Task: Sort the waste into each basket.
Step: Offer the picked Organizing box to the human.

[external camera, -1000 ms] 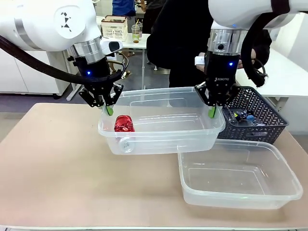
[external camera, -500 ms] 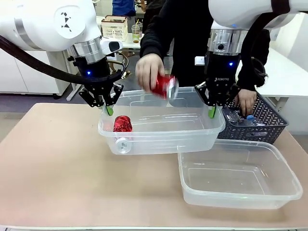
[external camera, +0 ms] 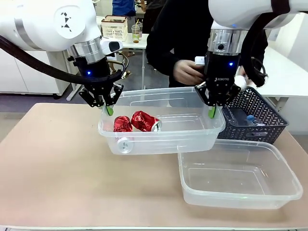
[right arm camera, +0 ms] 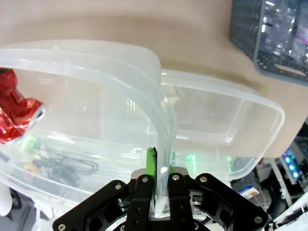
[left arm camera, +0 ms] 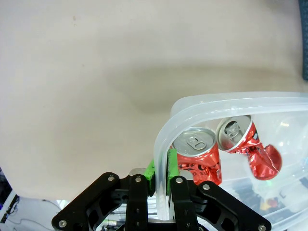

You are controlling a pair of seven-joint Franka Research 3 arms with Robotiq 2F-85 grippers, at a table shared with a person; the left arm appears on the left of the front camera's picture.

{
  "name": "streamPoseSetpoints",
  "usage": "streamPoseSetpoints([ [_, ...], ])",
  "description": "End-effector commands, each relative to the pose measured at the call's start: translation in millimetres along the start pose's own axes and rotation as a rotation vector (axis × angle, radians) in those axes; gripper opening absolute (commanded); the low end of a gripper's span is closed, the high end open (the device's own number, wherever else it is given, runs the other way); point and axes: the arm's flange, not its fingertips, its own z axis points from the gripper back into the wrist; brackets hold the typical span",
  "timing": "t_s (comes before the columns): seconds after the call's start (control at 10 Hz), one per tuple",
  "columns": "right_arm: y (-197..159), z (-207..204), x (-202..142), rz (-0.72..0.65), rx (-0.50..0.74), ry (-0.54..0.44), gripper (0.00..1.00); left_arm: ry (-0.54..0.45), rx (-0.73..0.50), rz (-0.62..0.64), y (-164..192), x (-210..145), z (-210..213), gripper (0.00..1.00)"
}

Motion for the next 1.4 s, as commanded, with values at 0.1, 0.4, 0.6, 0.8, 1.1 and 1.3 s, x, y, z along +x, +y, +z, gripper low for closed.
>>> streamPoseSetpoints([
  [0.1, 2.4, 5.0, -2.8, 0.011, -0.004, 0.004, 0.04, -0.019, -0.012, 0.008, -1.8, -3.4, -1.1, 0.06],
  [0.4, 2.4, 5.0, -2.8, 0.011, -0.004, 0.004, 0.04, -0.019, -0.012, 0.008, -1.8, -3.4, -1.1, 0.06],
  [0.6, 2.4, 5.0, -2.8, 0.011, -0.004, 0.004, 0.04, -0.019, -0.012, 0.008, -1.8, -3.4, -1.1, 0.06],
  [0.8, 2.4, 5.0, -2.8, 0.011, -0.004, 0.004, 0.04, -0.019, -0.012, 0.008, -1.8, -3.4, -1.1, 0.06],
  [1.1, 2.4, 5.0, -2.8, 0.011, -0.004, 0.004, 0.04, -0.019, -0.012, 0.008, -1.8, -3.4, -1.1, 0.06],
  [1.3, 2.4, 5.0, -2.8, 0.011, -0.004, 0.004, 0.04, -0.019, -0.012, 0.008, -1.8, -3.4, -1.1, 0.06],
])
